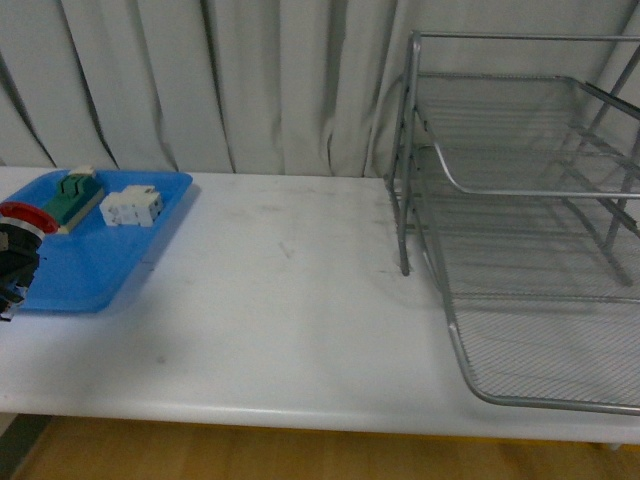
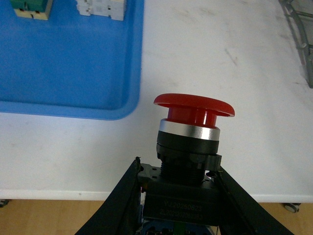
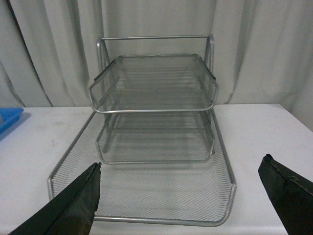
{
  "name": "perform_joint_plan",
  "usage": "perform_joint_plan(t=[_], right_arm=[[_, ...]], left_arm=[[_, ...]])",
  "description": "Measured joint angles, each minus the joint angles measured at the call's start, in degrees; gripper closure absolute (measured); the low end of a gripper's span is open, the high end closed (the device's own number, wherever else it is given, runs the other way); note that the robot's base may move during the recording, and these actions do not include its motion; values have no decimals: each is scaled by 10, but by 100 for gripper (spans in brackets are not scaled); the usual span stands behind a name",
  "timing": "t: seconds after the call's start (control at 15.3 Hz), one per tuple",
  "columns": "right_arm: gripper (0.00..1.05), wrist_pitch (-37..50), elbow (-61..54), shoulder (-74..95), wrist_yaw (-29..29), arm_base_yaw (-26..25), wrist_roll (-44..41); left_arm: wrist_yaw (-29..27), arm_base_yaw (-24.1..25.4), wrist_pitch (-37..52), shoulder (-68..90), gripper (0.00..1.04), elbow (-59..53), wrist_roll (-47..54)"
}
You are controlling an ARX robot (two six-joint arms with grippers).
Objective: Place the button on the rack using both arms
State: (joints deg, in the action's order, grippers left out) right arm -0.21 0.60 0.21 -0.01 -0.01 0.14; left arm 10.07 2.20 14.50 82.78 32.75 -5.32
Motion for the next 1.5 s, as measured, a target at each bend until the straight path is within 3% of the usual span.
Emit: perform_joint_plan(t=[0.46, 0.52, 0.65, 0.85, 1.24, 1.5], right_arm=[[6, 0, 0, 0, 2, 0, 0], [6, 0, 0, 0, 1, 0, 0], [6, 0, 0, 0, 1, 0, 0], [6, 0, 0, 0, 1, 0, 0], [6, 0, 0, 0, 1, 0, 0], [6, 0, 0, 0, 1, 0, 0]], left_arm=[[-19, -44, -44, -15, 69, 41, -1], [-33, -96, -60, 3, 69, 118, 2], [-48, -251, -121, 118, 69, 315, 26], [-34, -334, -133, 138, 69, 360, 45], [-37, -418, -139, 220, 69, 382, 90], [-37, -435, -143, 255, 69, 406, 99]])
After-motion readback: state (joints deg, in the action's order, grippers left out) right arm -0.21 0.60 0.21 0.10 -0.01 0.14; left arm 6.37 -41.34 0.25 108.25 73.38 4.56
